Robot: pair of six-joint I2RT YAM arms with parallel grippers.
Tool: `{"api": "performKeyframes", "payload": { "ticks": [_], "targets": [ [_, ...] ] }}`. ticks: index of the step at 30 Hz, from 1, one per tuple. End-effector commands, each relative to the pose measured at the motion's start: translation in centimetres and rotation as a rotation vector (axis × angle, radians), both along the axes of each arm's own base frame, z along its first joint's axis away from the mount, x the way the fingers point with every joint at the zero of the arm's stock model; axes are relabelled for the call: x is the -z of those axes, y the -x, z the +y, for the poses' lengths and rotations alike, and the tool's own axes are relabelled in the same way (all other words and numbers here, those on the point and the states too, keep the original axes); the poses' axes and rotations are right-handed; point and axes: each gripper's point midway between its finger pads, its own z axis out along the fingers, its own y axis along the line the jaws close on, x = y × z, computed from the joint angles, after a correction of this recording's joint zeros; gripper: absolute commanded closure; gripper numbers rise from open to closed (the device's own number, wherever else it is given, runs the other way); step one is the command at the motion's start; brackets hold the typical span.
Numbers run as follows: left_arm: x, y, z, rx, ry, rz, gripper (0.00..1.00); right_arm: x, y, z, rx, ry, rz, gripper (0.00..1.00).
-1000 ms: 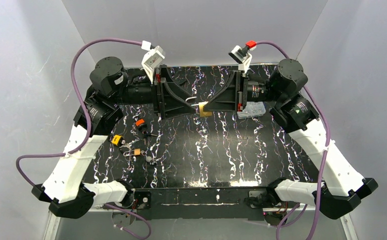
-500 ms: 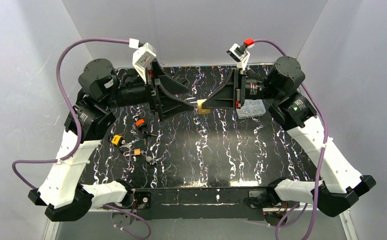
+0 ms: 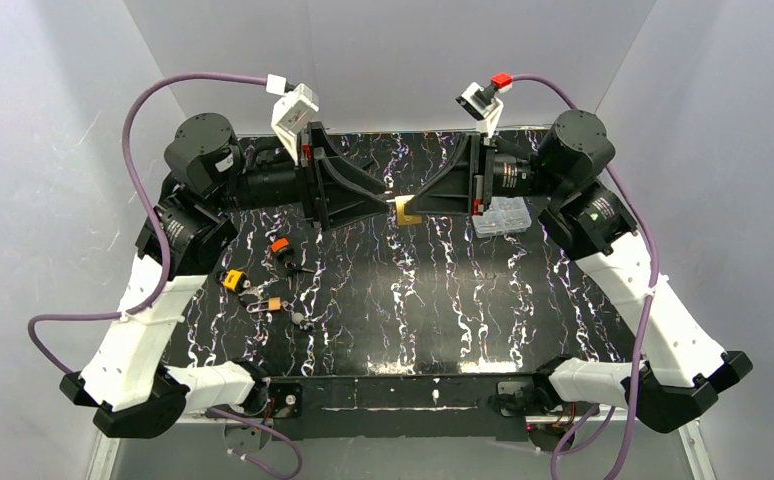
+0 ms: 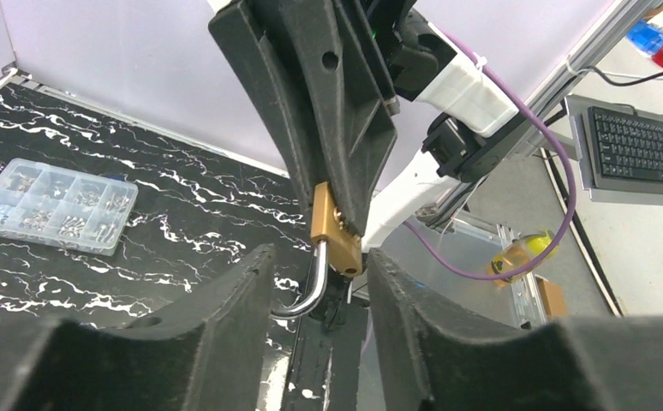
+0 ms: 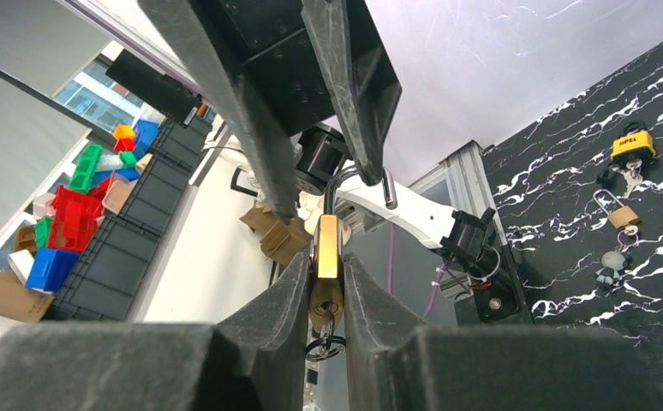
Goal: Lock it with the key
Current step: Lock the lock.
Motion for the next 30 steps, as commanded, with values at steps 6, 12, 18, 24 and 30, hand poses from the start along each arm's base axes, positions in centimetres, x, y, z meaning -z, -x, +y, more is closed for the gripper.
{"api": "performKeyframes", "payload": {
  "ticks": [6,12,18,24,30],
  "targets": [
    [0.7,1.0,-0.1,0.039,-0.001,0.009,0.73,-2.8,0.2,-0.6,0.019,-0.056,-0.076,0.99],
    [1.0,1.3,0.0,0.033,0.002,0.023,0.82,-2.7,-0.2,-0.5,0.036,-0.051,-0.08,0.99],
    [1.1,1.0,0.2,-0.005,0.003,0.051,0.83,-2.3,-0.2,-0.8,0.07,-0.042,-0.121,0.99],
    [1.7,0.7,0.2,-0.024,-0.009,0.097,0.82,-2.2,0.3,-1.4,0.095,-0.061,-0.177,0.99],
    [1.8,0.4,0.1,-0.038,-0.011,0.126,0.83,-2.2,0.6,-1.7,0.092,-0.068,-0.198,0.99]
  ]
}}
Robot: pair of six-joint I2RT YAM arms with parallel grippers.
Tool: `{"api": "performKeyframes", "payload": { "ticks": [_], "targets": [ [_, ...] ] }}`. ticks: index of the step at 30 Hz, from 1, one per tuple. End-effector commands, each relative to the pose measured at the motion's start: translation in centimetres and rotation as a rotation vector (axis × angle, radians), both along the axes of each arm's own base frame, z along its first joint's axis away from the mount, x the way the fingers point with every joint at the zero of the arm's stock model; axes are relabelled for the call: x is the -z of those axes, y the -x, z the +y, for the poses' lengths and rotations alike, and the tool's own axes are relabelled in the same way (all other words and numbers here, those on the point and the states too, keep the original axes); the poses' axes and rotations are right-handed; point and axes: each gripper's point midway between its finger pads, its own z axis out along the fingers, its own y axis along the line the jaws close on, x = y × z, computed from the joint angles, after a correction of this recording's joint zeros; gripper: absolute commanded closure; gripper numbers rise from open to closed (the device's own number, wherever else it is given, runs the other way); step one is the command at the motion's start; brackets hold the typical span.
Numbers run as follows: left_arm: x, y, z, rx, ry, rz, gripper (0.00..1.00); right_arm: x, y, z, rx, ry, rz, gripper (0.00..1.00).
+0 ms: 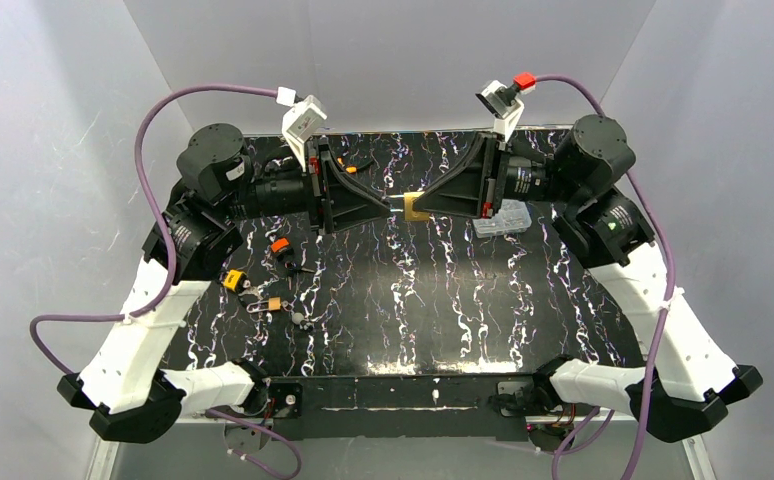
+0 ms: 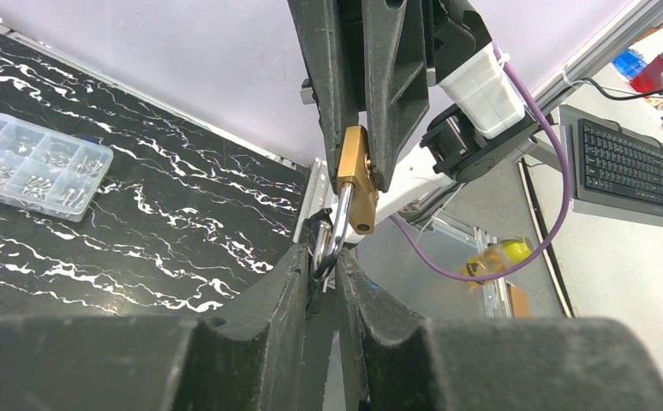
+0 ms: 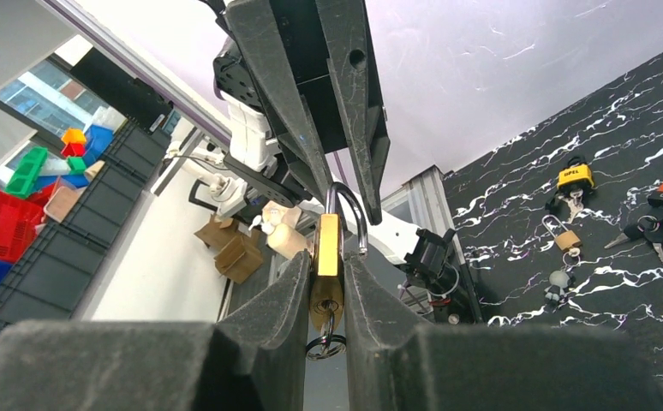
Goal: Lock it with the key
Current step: Lock the lock.
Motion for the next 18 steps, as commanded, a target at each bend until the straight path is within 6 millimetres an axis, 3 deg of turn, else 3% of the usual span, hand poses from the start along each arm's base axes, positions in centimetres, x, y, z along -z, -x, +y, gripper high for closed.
{"api": "performKeyframes", "payload": {
  "ticks": [1,11,18],
  "targets": [
    [-0.42,0.36,0.35,-0.016,0.012,0.011,0.83,-1.42,0.71,-0.74,0.008,-0.047,-0.091,0.99],
    [-1.06,0.5,0.31,-0.01,0.029,0.009,0.79,-0.97,0.6,-0.63,0.005,-0.041,-0.088,0.99],
    [-0.98,0.66,0.28,0.001,0.027,0.008,0.86,-1.08,0.46,-0.64,0.016,-0.044,-0.09,0.99]
  ]
}}
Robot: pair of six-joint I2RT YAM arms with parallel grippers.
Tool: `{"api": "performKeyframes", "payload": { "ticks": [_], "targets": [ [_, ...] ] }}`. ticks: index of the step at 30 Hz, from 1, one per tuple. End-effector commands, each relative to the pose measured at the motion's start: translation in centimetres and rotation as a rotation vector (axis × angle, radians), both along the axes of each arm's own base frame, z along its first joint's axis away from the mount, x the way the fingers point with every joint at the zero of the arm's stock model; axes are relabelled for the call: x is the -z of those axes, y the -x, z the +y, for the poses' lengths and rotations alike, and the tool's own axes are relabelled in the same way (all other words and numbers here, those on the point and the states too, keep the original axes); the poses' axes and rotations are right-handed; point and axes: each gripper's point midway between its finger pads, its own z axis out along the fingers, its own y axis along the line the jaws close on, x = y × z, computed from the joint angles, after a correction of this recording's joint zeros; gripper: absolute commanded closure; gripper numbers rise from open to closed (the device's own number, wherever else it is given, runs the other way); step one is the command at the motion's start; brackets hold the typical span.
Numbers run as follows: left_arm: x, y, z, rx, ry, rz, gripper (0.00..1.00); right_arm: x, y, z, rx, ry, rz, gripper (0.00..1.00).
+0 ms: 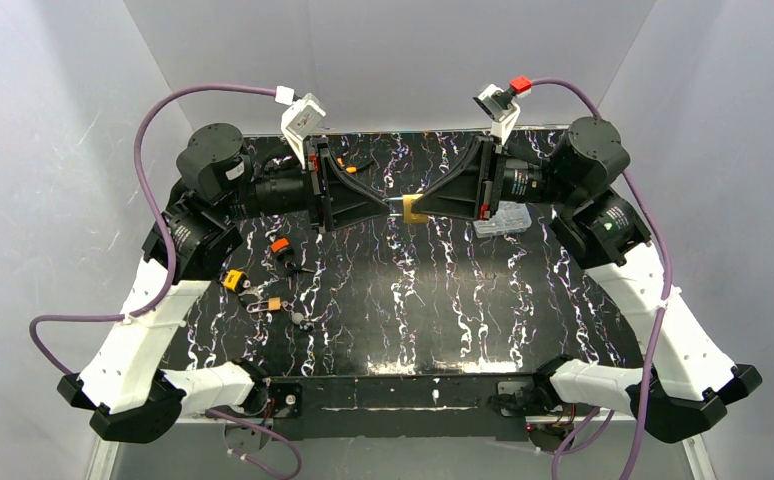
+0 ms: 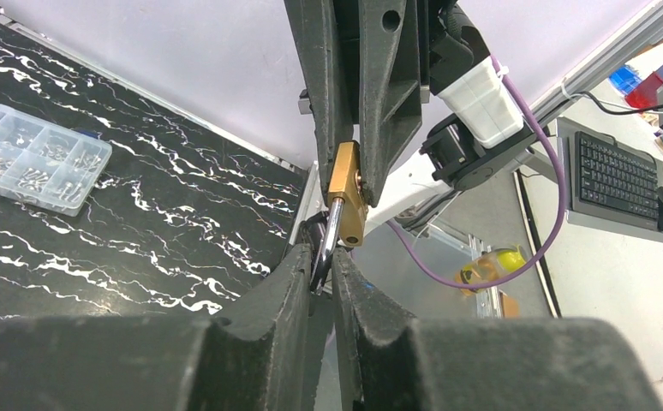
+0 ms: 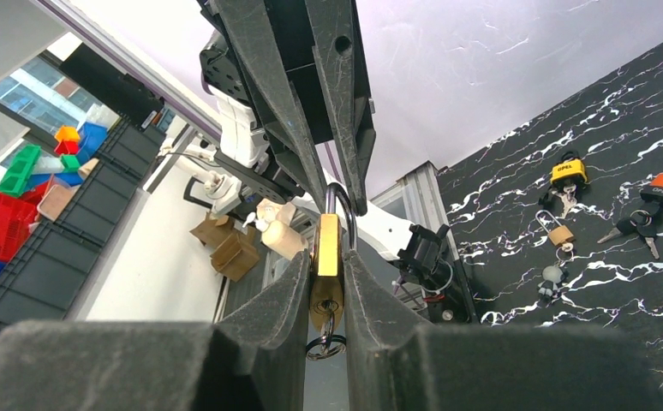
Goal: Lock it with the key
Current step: Lock the lock.
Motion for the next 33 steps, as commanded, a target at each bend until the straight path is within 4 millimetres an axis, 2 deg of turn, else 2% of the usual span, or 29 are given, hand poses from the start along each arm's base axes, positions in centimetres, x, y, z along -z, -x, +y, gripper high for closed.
{"api": "performKeyframes", "payload": {
  "ticks": [1,6,12,23,33],
  "targets": [
    [-0.9,0.7,0.3,0.015,0.021,-0.026,0.88,-1.8,0.6,-0.6,0.014,-0.053,-0.079,0.99],
    [-0.9,0.8,0.3,0.015,0.021,-0.019,1.0,-1.8,0.6,-0.7,0.02,-0.057,-0.086,0.99],
    [-0.5,0.1,0.0,-0.01,0.019,0.04,1.0,-1.7,0.8,-0.7,0.013,-0.072,-0.106,0.99],
    [-0.3,0.1,-2.1,-0.004,0.02,0.129,1.0,-0.8,1.0,-0.2,0.039,-0.1,-0.169,0.99],
    [0.7,0.6,-4.1,0.006,-0.024,0.105,1.0,-0.3,1.5,1.1,0.0,-0.097,-0.14,0.99]
  ]
}}
